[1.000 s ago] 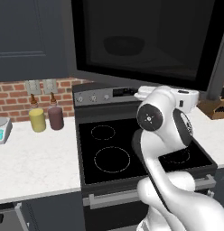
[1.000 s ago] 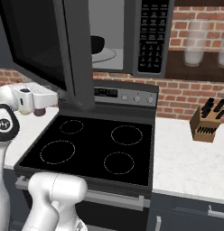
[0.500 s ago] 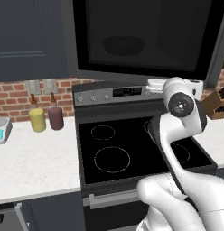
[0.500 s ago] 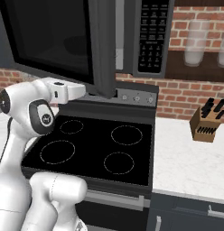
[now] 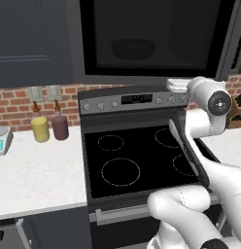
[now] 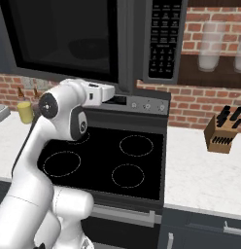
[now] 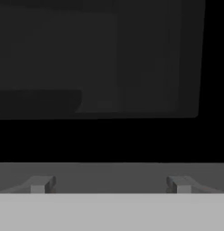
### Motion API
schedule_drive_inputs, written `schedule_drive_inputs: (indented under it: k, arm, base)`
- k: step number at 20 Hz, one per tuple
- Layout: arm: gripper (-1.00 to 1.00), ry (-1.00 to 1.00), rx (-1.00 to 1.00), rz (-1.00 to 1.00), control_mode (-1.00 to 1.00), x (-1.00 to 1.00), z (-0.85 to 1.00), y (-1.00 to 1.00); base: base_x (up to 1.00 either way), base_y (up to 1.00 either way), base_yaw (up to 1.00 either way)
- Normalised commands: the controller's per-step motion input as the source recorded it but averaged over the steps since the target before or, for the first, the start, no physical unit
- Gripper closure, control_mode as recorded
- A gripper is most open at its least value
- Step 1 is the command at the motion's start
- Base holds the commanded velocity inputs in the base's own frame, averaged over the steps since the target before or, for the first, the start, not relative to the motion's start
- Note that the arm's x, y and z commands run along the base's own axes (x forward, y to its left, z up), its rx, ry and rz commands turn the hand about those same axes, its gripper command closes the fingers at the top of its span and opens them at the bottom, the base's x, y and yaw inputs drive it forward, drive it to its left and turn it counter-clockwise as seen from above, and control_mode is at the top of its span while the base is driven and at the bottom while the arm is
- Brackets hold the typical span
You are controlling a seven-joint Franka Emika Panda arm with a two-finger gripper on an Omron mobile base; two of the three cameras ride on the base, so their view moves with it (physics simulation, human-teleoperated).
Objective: Open the microwave, place the bowl with waffle inside the microwave, then close the microwave door and turn it on.
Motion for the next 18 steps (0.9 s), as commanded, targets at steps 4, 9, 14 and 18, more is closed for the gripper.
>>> schedule_drive_inputs:
  k: [4, 9, 14, 18]
  arm:
    - [-1.0, 0.0, 0.08, 0.13, -1.0, 0.36, 0.12, -0.24]
    - [-1.0, 0.0, 0.05, 0.1, -1.0, 0.33, 0.16, -0.1]
    - [-1.0, 0.0, 0.0, 0.05, -1.0, 0.28, 0.11, 0.0]
    - [-1.0, 0.0, 0.0, 0.0, -1.0, 0.26, 0.06, 0.0]
  base:
    - [0.0, 0.0, 0.0]
    - [0.0, 0.0, 0.0]
    - [0.0, 0.0, 0.0]
    - [0.0, 0.0, 0.0]
